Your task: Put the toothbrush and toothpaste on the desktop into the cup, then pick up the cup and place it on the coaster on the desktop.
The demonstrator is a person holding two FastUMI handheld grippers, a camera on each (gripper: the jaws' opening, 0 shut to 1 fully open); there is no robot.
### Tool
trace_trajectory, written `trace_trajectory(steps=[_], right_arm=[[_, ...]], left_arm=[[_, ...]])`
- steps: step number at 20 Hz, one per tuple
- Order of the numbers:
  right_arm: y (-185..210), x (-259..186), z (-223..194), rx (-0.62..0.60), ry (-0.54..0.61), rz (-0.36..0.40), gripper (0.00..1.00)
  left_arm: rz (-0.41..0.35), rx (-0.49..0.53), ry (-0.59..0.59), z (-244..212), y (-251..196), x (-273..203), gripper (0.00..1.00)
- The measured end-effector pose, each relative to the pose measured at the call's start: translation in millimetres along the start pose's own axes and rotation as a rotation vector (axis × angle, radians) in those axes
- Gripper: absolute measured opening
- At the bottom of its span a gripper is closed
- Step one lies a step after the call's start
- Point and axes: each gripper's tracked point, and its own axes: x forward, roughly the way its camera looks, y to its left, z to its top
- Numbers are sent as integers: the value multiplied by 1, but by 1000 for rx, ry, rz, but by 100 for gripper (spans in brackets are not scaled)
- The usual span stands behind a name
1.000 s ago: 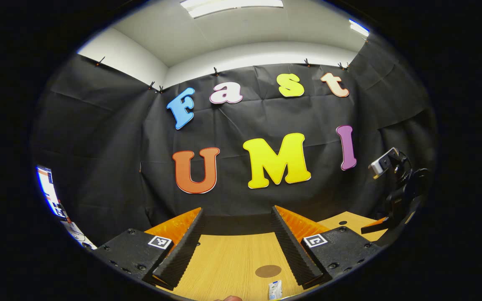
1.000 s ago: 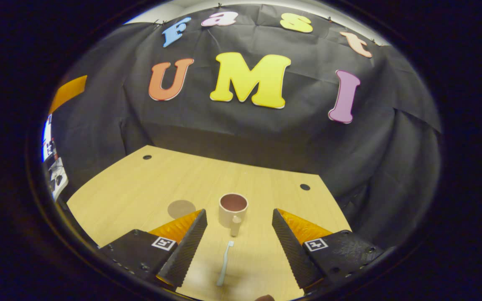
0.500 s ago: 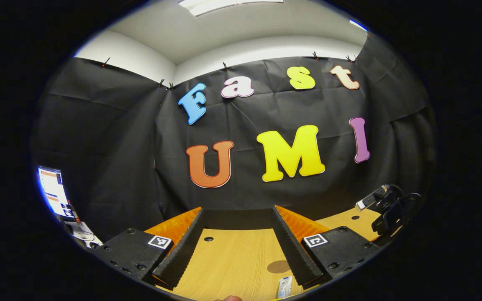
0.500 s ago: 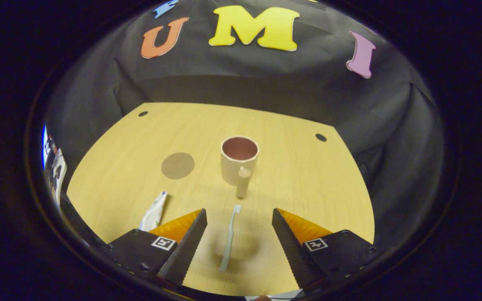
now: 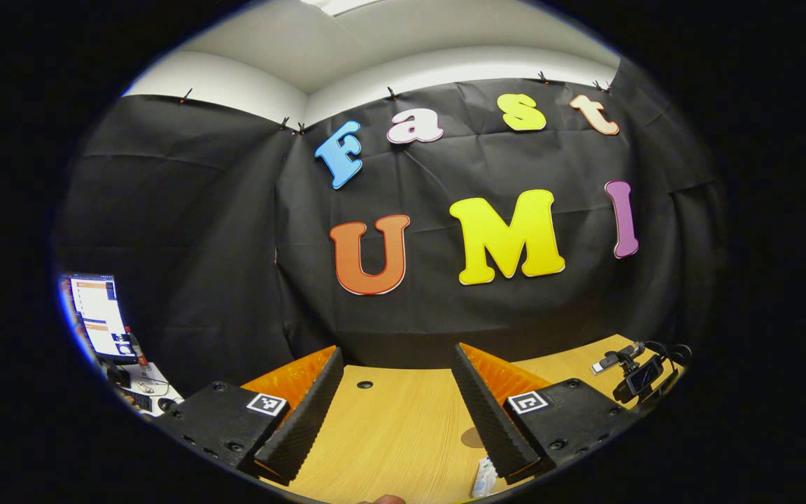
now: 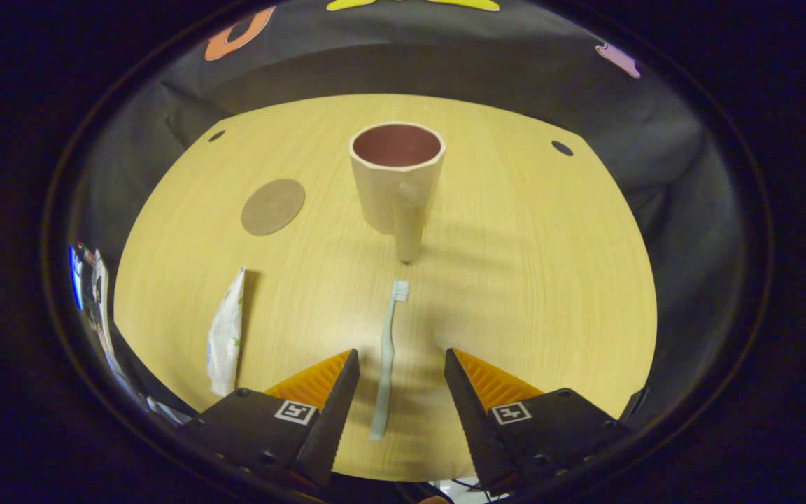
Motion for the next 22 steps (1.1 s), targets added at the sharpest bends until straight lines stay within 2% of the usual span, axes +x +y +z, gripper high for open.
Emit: trace_trajectory(steps=[3,4,6,8,10,11,12,13,15,19,22], right_arm=[[1,13,-9,-6,65,7,70],[1,16,-12,-5,82,0,72],[3,22,-16,-9,110,7,59],[6,28,-19,-8,132,13,58],[13,29,-18,8,141,30,48],[17,29,-17,12,150,43,39],[19,29,-18,25,159,56,36],[20,29,-16,38,157,64,26],[22,29,-13,38,147,98,12],[23,27,-11,71,134,157,4],[26,30,-12,91,123,169,1]], left_arm=[[11,-1,27,-6,-1,-2,98],[14,-1,36,-9,-1,-3,99],[23,1,58,-15,-1,-6,99],[35,1,72,-17,-1,-11,98],[48,5,87,-20,-1,-17,99],[55,5,92,-21,-1,-20,99],[61,5,101,-21,-1,-23,99],[67,7,110,-23,-3,-26,99],[82,16,140,-28,-4,-31,99],[89,21,207,-47,-6,-42,99],[46,30,249,-54,-15,-38,99]])
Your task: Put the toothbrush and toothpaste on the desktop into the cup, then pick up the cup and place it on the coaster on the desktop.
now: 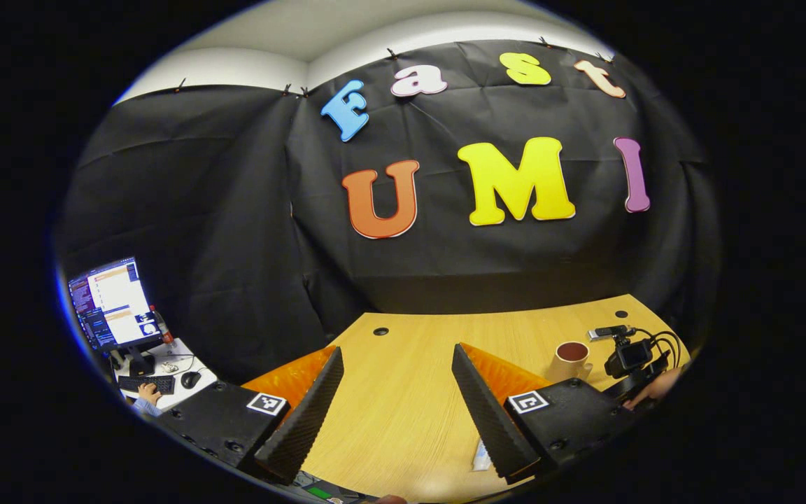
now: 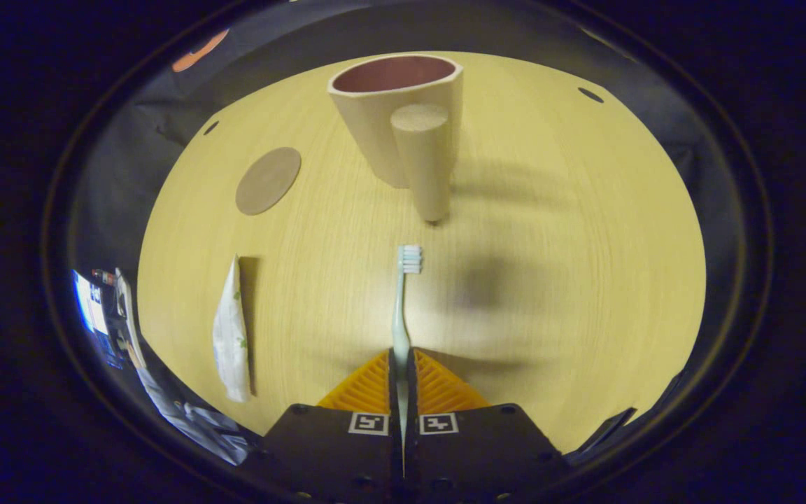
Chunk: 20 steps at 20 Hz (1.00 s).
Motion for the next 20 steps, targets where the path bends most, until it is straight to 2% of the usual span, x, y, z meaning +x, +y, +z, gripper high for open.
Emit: trace_trajectory(steps=[3,8,16,20], right_arm=[[1,-9,7,-18,-48,12,1],[14,-30,11,20,-120,36,1],[21,-76,20,65,-265,39,1],[25,-102,30,78,-370,28,1]], left_arm=[[-76,-6,43,-11,-15,10,99],[-239,-19,159,-37,-42,32,100],[-463,-50,472,-114,-77,43,100],[-575,-5,584,-142,-80,39,100]])
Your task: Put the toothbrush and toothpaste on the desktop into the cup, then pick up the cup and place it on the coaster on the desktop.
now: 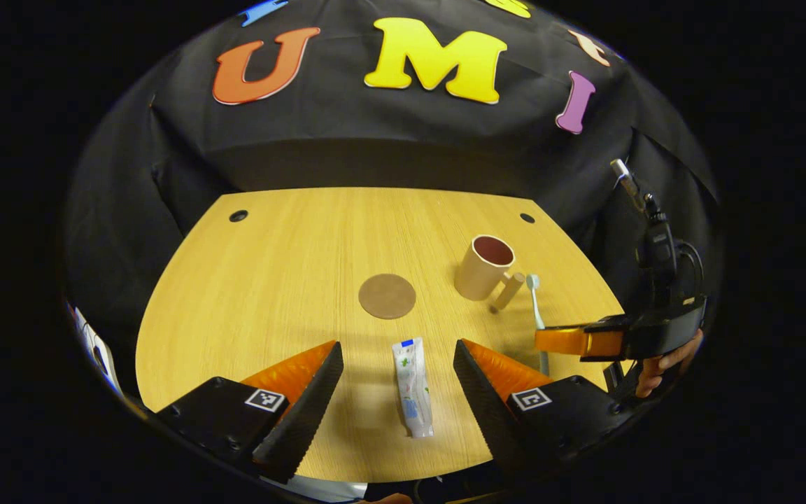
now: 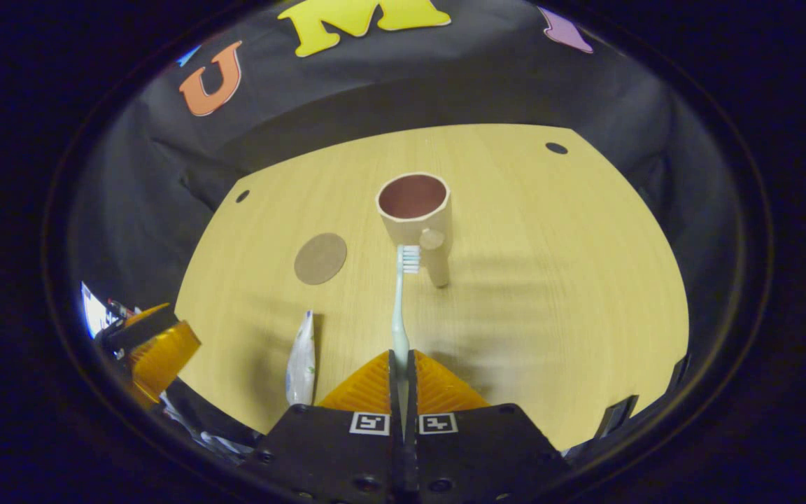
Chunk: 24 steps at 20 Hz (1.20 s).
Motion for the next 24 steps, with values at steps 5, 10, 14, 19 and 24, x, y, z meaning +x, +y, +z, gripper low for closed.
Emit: trace_trajectory(steps=[5,10,14,19,24], right_arm=[[11,-26,15,37,-89,18,1],[8,-49,36,1,-171,-1,0],[8,-60,59,-63,-234,13,1],[9,-63,82,-128,-273,63,1],[12,-52,94,-146,-259,151,1]], left_arm=[[-83,-9,236,-51,1,26,100],[-67,-21,394,-83,12,39,100],[-69,-10,485,-98,7,51,100],[-23,-48,534,-108,3,67,96],[82,-82,547,-112,11,77,81]])
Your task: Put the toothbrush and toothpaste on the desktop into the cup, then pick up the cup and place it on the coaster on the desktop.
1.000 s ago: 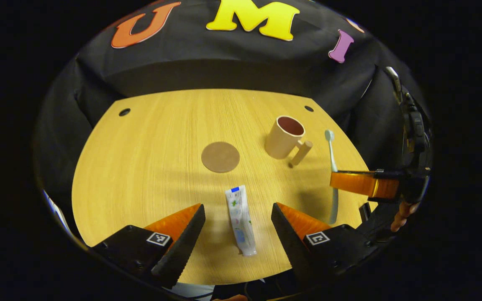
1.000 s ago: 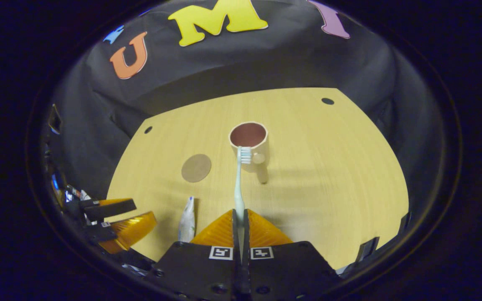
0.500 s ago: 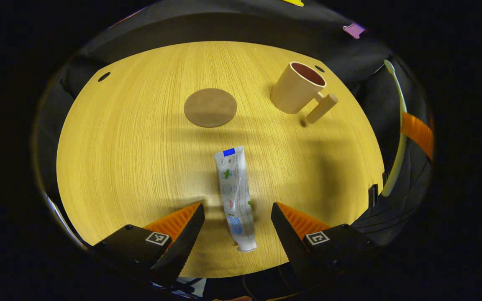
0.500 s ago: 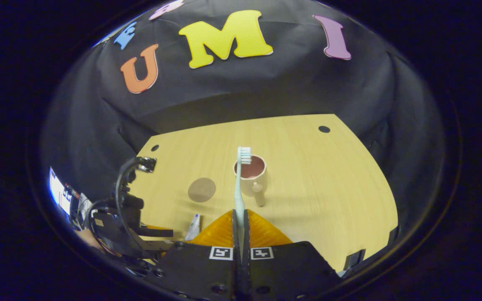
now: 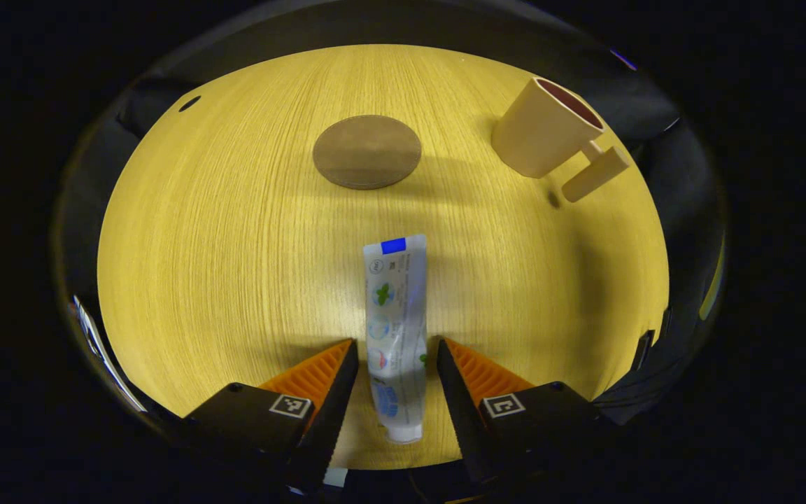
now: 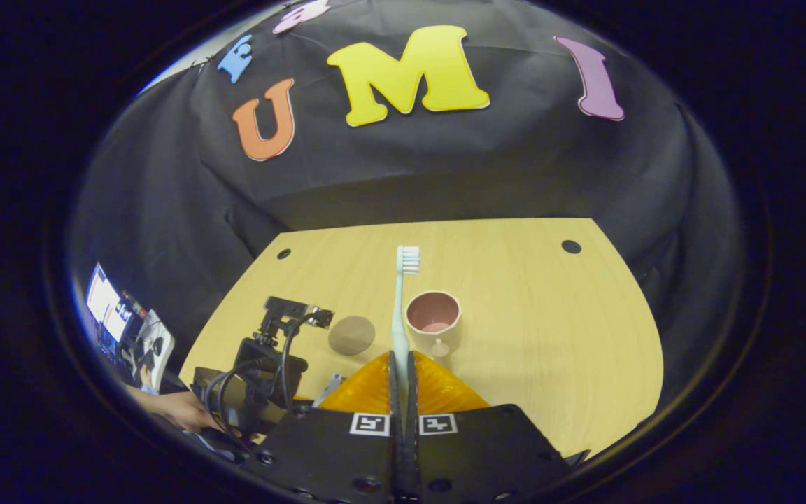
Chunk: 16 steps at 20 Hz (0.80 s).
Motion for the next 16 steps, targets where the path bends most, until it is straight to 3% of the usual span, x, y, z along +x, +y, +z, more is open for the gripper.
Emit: trace_trajectory(steps=[2,3,10,11,13,14,16], right_arm=[[-2,6,4,0,0,26,1],[-3,10,1,5,19,37,1],[-13,35,19,14,-18,92,1],[-14,40,24,17,-32,95,0],[-14,45,33,20,-68,107,1],[-13,45,35,19,-78,106,1],[-12,47,42,18,-110,102,0]], left_arm=[[23,-9,-5,4,5,-1,58],[20,-11,-9,6,6,-2,53],[-44,-37,-58,31,12,-19,40],[-51,-44,-71,36,13,-23,43],[-38,-61,-94,50,18,-31,20],[-52,-63,-99,55,18,-35,15],[-70,-52,-118,71,20,-48,13]])
